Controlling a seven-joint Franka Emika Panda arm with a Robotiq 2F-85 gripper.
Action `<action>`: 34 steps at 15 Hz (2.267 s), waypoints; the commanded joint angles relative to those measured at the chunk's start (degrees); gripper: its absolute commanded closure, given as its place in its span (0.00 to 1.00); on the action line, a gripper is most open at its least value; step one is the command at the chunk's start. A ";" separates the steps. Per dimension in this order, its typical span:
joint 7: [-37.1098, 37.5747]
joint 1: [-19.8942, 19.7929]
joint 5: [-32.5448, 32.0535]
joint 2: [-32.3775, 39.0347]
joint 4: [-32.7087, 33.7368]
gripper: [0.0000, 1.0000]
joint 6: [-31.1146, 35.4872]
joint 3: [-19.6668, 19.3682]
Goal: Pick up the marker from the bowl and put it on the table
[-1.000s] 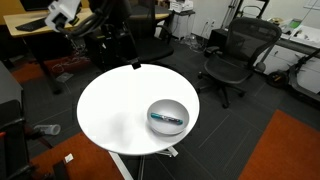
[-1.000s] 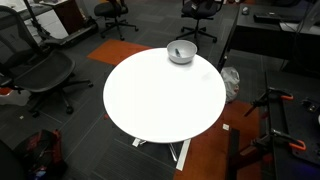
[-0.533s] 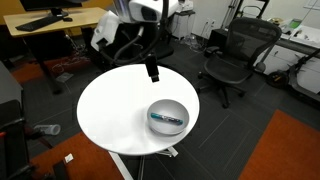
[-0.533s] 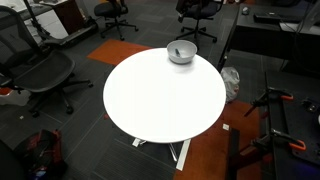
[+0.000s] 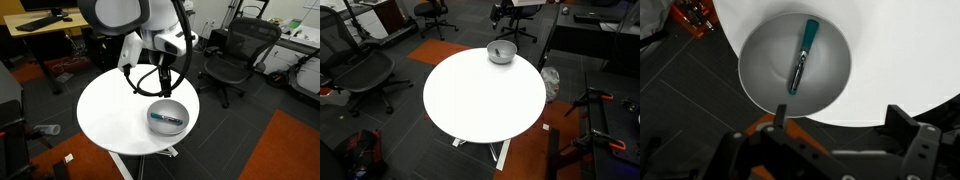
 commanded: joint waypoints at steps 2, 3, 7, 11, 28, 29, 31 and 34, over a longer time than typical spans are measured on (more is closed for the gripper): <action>1.27 -1.08 2.49 5.37 5.08 0.00 -0.86 -0.21; 1.37 -1.27 2.83 6.39 5.85 0.00 -1.06 -0.22; 2.13 -1.58 3.04 9.95 8.19 0.00 -1.52 -0.40; 4.13 -1.57 2.86 12.92 10.10 0.00 -2.48 -0.72; 9.78 -1.37 2.38 22.50 19.30 0.00 -9.69 -2.08; 9.95 -1.38 2.29 23.13 20.10 0.00 -10.33 -2.16; 10.67 -1.28 2.15 24.33 21.16 0.00 -11.23 -2.42; 10.84 -1.44 2.15 26.02 22.71 0.00 -12.15 -2.57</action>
